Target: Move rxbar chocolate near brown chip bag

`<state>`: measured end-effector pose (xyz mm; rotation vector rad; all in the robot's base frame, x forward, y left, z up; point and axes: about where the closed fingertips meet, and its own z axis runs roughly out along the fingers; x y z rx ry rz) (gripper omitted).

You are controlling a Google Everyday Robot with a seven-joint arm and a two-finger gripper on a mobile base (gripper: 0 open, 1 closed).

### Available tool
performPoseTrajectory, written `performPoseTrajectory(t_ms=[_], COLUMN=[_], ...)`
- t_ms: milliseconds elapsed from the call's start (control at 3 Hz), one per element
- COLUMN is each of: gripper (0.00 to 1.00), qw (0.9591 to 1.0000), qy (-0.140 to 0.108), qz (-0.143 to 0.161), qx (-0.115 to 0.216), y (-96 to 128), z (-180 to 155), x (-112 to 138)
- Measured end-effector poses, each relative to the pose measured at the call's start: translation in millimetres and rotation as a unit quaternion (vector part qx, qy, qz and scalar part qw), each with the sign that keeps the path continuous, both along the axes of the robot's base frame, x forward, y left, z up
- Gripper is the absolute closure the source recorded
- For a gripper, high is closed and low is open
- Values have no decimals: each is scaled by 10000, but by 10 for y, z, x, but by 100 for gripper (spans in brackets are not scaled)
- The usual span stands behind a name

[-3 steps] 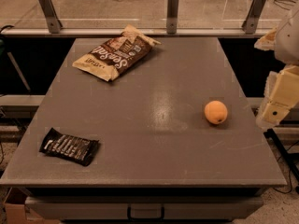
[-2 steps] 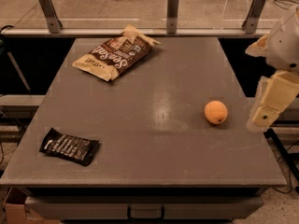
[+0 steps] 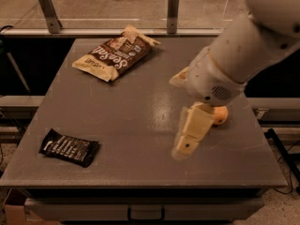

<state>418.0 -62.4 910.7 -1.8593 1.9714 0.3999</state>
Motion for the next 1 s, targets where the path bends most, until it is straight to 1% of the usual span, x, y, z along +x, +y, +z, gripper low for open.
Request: performPoseTrajectory(t_ms=[333, 667, 1000], gripper=[0, 0, 0], qw=[9965, 9919, 9912], qy=[98, 139, 123], qz=[565, 896, 939], qx=[601, 892, 923], y=[809, 1478, 1575], z=[-83, -82, -66], x=[-87, -150, -160])
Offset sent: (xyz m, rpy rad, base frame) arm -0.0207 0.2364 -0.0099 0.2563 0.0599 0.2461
